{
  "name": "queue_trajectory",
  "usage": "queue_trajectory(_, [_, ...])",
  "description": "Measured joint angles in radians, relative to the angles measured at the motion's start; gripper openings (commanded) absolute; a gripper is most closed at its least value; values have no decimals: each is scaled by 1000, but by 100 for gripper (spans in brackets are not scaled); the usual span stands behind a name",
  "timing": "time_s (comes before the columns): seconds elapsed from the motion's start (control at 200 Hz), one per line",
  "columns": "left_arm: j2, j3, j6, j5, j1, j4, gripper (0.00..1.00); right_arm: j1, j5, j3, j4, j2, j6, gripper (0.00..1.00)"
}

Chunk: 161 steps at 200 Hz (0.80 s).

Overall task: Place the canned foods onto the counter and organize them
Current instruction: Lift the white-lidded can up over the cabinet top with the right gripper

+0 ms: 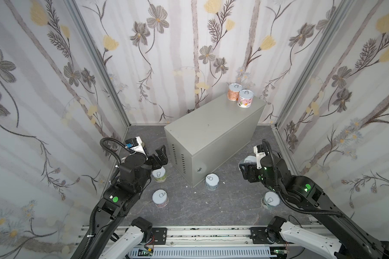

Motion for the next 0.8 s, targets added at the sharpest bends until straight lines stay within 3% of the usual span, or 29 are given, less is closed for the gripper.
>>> queue_trajectory(0.47, [164,225,54,3,0,-8,100,-80,-26,405,-5,241,-142,49])
queue_trajectory(0.804, [274,310,93,4,0,3,100,-160,-105,642,-3,447,-217,49])
